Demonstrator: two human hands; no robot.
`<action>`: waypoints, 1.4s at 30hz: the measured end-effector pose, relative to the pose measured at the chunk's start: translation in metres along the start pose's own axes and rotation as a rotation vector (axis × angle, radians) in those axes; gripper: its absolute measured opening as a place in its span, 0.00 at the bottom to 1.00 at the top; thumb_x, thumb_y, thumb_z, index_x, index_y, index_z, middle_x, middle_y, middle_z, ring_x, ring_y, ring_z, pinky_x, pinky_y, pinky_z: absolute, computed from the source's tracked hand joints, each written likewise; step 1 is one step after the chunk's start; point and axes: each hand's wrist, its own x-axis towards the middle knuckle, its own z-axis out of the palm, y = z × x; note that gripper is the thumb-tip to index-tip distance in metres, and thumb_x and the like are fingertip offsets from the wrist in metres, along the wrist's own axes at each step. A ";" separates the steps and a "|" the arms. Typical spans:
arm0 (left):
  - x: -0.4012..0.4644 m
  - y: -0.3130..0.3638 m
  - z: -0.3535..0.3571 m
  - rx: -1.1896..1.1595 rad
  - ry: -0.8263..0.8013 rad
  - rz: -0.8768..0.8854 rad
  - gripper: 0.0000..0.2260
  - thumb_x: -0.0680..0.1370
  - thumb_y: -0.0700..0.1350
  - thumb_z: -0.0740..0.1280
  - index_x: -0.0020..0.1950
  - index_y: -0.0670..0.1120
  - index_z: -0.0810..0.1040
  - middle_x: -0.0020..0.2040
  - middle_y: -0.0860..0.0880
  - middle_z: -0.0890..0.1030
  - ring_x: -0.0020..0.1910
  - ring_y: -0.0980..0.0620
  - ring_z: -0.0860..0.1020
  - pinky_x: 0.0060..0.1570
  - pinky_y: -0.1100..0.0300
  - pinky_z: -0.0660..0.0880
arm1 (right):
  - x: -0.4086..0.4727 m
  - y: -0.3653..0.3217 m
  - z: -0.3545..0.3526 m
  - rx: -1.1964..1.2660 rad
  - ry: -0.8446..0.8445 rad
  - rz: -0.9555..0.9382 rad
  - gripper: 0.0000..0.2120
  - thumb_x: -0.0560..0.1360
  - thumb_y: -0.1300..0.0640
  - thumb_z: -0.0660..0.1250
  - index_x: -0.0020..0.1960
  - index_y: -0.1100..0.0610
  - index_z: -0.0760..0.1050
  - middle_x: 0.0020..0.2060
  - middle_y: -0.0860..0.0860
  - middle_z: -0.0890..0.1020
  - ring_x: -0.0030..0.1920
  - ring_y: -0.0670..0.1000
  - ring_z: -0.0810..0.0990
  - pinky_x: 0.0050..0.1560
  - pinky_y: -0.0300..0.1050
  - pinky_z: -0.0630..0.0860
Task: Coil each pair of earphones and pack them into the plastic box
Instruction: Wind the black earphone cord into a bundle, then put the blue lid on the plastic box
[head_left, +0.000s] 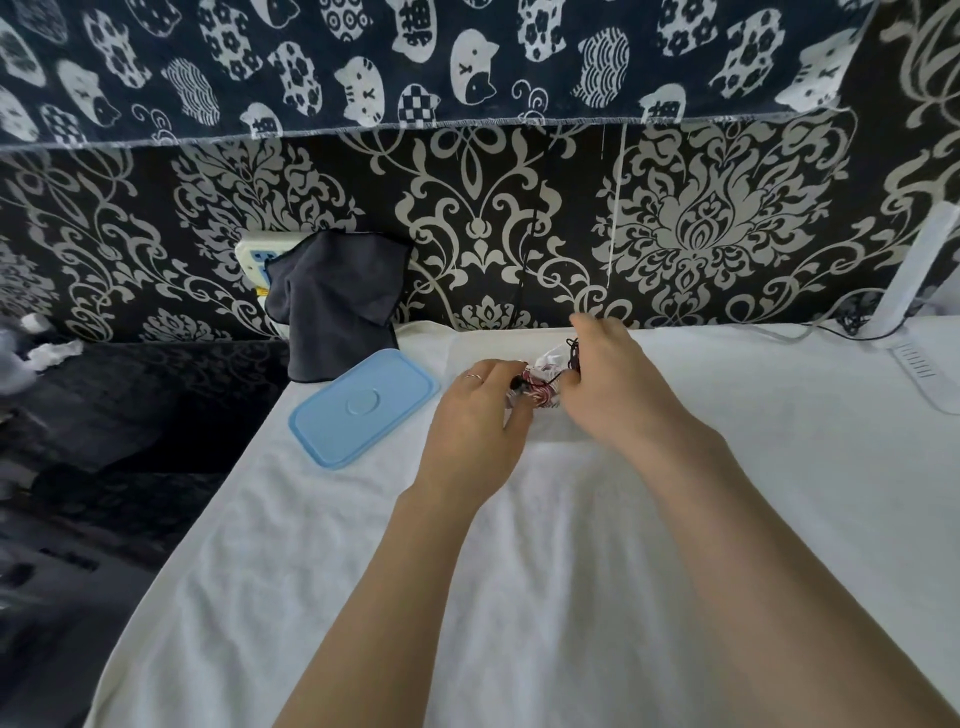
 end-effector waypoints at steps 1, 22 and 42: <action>-0.001 -0.002 0.000 0.016 0.000 0.011 0.13 0.81 0.44 0.65 0.66 0.46 0.78 0.59 0.50 0.80 0.56 0.49 0.76 0.56 0.55 0.74 | -0.001 -0.002 0.000 0.010 0.009 0.011 0.20 0.78 0.64 0.62 0.69 0.60 0.65 0.63 0.59 0.68 0.49 0.61 0.79 0.50 0.55 0.77; -0.038 -0.062 -0.026 0.336 -0.192 -0.575 0.36 0.80 0.69 0.55 0.82 0.57 0.47 0.83 0.44 0.52 0.81 0.43 0.52 0.76 0.41 0.52 | -0.003 -0.003 0.016 -0.064 0.013 -0.073 0.13 0.80 0.58 0.61 0.55 0.65 0.79 0.57 0.56 0.73 0.52 0.58 0.79 0.54 0.52 0.76; -0.047 -0.079 -0.033 0.540 -0.249 -0.599 0.36 0.78 0.68 0.59 0.81 0.57 0.49 0.82 0.42 0.52 0.81 0.41 0.50 0.76 0.38 0.50 | -0.008 0.008 0.036 -0.355 -0.194 -0.032 0.26 0.83 0.41 0.43 0.73 0.50 0.68 0.66 0.52 0.79 0.68 0.54 0.75 0.75 0.60 0.52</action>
